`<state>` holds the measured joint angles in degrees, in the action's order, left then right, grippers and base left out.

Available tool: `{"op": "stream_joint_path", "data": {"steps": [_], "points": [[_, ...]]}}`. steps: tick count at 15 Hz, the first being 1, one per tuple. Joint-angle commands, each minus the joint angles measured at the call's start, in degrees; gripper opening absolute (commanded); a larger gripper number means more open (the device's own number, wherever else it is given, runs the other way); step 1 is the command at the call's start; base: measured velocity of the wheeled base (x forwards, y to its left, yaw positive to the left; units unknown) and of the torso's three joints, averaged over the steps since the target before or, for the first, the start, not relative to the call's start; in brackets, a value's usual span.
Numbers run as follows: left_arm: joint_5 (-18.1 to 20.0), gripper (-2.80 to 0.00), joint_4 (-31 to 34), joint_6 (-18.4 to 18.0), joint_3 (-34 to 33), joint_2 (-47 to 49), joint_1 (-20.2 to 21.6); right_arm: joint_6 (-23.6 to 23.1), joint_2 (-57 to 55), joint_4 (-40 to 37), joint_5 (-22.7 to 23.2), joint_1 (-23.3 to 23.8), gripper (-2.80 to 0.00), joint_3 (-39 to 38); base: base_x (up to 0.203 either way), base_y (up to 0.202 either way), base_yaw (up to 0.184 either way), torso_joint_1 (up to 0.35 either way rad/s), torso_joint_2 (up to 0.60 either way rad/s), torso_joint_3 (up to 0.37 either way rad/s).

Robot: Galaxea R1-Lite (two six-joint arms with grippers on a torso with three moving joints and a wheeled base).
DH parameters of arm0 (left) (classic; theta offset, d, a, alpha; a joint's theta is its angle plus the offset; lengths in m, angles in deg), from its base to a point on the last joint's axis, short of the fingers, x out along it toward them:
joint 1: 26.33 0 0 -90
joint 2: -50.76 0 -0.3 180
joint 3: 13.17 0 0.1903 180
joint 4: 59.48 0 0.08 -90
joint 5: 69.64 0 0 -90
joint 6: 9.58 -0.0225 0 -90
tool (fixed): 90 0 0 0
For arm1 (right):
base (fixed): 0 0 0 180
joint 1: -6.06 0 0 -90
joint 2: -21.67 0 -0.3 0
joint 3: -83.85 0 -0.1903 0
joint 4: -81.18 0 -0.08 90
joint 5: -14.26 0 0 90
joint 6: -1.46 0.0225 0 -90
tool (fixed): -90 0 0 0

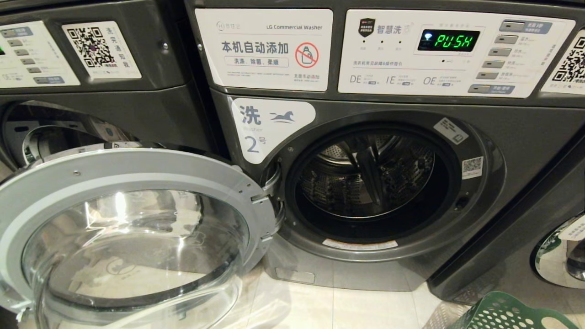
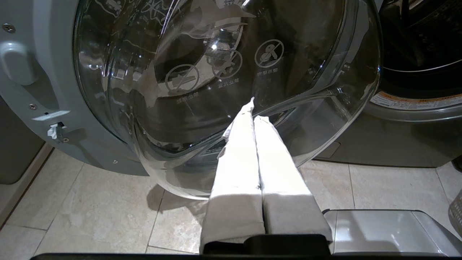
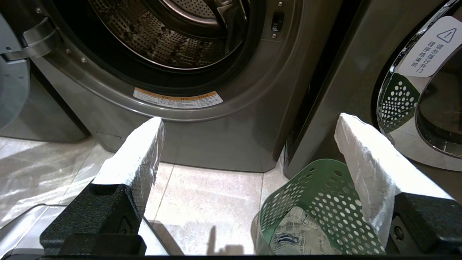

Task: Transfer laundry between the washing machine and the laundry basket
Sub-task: Pick a cloth and place it into the basket

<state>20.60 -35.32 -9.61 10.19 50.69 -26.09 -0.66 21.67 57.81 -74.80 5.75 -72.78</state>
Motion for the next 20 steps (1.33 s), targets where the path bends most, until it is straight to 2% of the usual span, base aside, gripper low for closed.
{"op": "stream_joint_path", "data": {"steps": [1,3,14,20], "points": [[-0.1,-2.80,0.0,0.0,-0.1,-0.1,0.0,-0.1,0.1,0.0,0.0,0.0,0.00,0.0,0.000,0.000,0.000,0.000,0.00,0.000],[0.0,-2.80,-0.1,0.0,-0.1,-0.1,0.0,-0.1,0.1,0.0,0.0,0.0,0.00,0.0,-0.065,0.000,-0.001,0.004,0.00,0.000],[0.0,-2.80,-0.1,0.0,-0.1,-0.1,0.0,0.0,0.1,0.0,-0.1,0.0,0.00,0.0,-0.189,0.000,0.001,0.001,0.00,0.004],[0.0,-2.80,0.0,-0.1,-0.1,-0.1,0.0,0.0,0.1,0.0,-0.4,0.0,0.00,0.0,-0.010,0.000,0.001,0.000,0.00,0.001]]}}
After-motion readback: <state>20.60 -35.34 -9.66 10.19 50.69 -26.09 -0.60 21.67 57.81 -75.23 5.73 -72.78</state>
